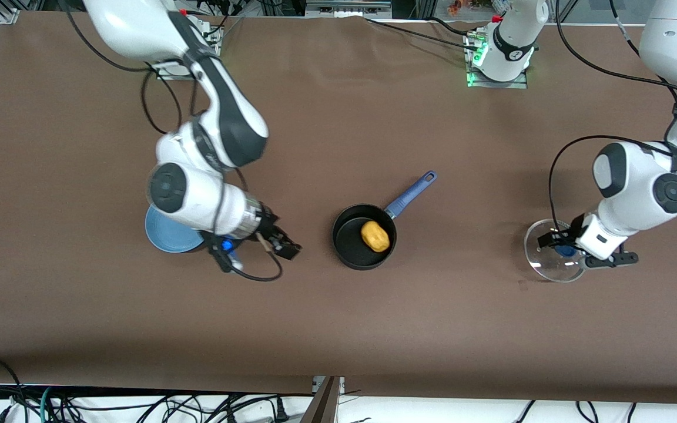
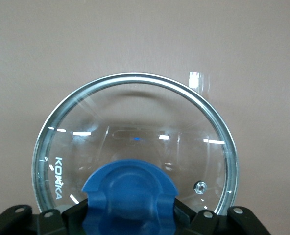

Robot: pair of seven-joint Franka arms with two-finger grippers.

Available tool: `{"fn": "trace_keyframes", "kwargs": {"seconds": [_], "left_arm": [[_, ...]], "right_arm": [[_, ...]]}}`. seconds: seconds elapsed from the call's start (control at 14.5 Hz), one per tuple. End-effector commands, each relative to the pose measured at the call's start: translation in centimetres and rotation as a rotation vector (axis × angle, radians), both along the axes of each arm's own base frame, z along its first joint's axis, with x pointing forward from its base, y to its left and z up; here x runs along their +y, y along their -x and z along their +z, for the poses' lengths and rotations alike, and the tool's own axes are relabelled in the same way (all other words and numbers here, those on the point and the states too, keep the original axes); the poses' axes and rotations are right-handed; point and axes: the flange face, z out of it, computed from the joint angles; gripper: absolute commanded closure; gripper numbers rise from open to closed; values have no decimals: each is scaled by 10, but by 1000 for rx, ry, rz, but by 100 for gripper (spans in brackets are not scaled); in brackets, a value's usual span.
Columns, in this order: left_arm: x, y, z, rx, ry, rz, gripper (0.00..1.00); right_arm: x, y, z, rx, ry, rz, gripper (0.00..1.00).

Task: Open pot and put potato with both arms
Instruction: 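Withdraw the right gripper while the left gripper lowers the lid onto the table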

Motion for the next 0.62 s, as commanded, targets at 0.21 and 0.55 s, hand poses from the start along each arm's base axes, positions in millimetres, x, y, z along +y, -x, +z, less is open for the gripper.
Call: {"fn": "trace_keyframes", "kwargs": {"seconds": [0.21,0.55], "left_arm": [[-7,28,-16,14,-68,-23,67],[-10,27,-18,13,-110,-23,20]], "right_arm": [[-140,58,72,5,26,318,1],[-204,92,124,-37,115,580,1]]}}
